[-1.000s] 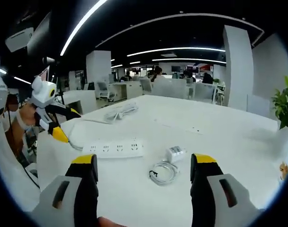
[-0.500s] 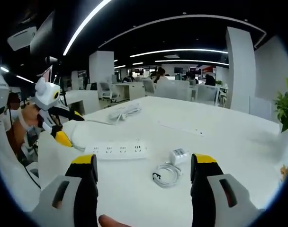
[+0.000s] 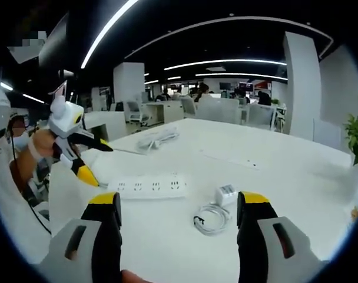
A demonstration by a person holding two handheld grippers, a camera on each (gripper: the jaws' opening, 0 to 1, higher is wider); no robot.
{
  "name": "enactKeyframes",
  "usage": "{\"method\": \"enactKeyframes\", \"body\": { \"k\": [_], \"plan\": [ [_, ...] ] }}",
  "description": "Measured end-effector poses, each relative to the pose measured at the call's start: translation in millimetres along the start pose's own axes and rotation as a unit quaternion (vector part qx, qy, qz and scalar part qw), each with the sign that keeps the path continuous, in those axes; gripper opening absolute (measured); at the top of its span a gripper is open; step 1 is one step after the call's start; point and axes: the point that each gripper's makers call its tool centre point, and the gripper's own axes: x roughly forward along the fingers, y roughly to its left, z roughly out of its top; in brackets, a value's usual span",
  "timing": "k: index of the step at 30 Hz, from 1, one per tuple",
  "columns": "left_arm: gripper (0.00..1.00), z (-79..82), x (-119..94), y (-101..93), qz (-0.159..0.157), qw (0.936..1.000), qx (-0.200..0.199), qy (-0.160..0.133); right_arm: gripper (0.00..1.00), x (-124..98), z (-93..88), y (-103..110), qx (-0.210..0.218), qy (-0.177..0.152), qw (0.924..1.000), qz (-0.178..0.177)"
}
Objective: Straighten the power strip on the desk, plug the charger into it
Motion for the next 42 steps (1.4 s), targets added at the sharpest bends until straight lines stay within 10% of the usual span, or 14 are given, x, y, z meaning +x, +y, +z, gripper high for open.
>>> {"method": "enactKeyframes", "body": {
  "k": [42],
  "plan": [
    [0.90,1.8,43.1,-4.1,-0.042,0.9981,0.034,0.029,0.82,-1.7,-19.1,3.1,0.013,0.023,0.9996,0.000]
  ]
}}
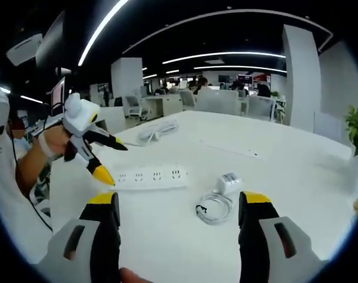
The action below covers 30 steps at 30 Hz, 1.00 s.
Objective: Straighten the power strip on the desk, plug the charger into it
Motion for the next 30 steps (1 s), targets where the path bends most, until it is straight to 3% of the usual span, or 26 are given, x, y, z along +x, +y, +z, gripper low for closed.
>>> {"method": "enactKeyframes", "body": {
  "k": [11,16,30],
  "plan": [
    [0.89,-0.9,27.9,0.8,0.008,0.9991,0.025,0.033,0.81,0.5,-7.9,0.6,0.006,0.009,0.9999,0.007],
    [0.84,-4.1,33.8,10.2,0.011,0.9983,0.036,0.046,0.81,2.0,-7.6,-2.0,0.010,0.008,0.9999,0.005],
    [0.81,-13.5,39.5,0.3,0.012,0.9959,0.040,0.080,0.81,1.1,-16.4,-2.4,0.016,0.014,0.9997,0.012]
  ]
}}
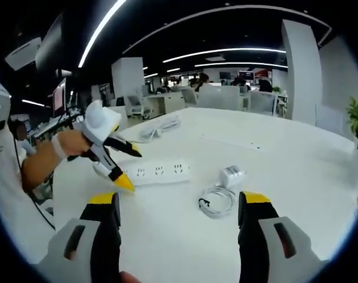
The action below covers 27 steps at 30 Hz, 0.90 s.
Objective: Straighten the power strip on the desk, plug the charger into it
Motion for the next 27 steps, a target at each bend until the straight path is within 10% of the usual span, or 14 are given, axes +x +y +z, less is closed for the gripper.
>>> {"method": "enactKeyframes", "body": {
  "k": [27],
  "plan": [
    [0.70,-3.6,5.9,0.0,-0.036,0.9992,0.002,0.019,0.76,13.9,16.5,21.9,-0.041,0.001,0.9986,0.032]
  ]
}}
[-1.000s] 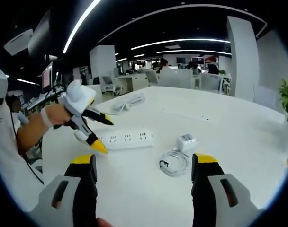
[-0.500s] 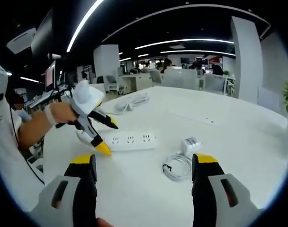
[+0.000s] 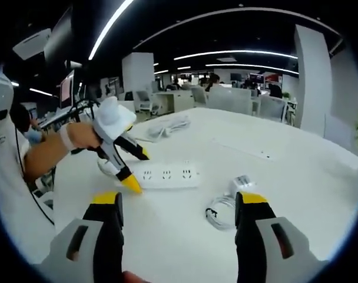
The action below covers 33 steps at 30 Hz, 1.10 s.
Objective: Straighten the power strip on the desk, plug the charger into it
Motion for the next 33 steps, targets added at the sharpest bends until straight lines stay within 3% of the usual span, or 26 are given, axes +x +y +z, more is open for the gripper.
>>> {"method": "enactKeyframes", "body": {
  "k": [5,9,13,18,23,27,28,30,33],
  "plan": [
    [0.70,-0.2,0.1,-0.6,-0.001,1.0000,0.000,0.000,0.76,-0.9,4.6,6.0,-0.013,-0.002,0.9999,0.009],
    [0.70,0.1,0.6,-0.8,-0.002,1.0000,0.001,-0.003,0.76,-2.4,5.8,11.0,-0.068,0.015,0.9972,0.027],
    [0.70,0.0,0.6,-1.5,-0.003,1.0000,0.002,-0.002,0.76,8.4,5.4,16.3,-0.124,0.038,0.9896,0.062],
    [0.70,0.2,1.0,-1.4,-0.005,1.0000,0.002,-0.004,0.77,36.9,4.5,28.0,-0.134,0.042,0.9812,0.133],
    [0.70,0.4,1.8,-0.5,-0.011,0.9999,0.005,-0.005,0.79,62.1,7.2,27.5,-0.217,0.065,0.9583,0.175],
    [0.70,0.6,2.3,0.0,-0.011,0.9999,0.005,-0.005,0.79,78.2,14.1,18.6,-0.257,0.090,0.9420,0.196],
    [0.70,0.6,2.3,0.0,-0.011,0.9999,0.005,-0.005,0.79,81.8,14.6,17.1,-0.272,0.097,0.9352,0.205],
    [0.70,0.7,2.7,0.2,-0.013,0.9999,0.006,-0.005,0.79,90.6,15.1,11.3,-0.317,0.117,0.9142,0.224],
    [0.70,0.7,3.3,0.4,-0.017,0.9998,0.006,-0.004,0.77,103.3,18.4,5.0,-0.359,0.135,0.8919,0.239]
  ]
}}
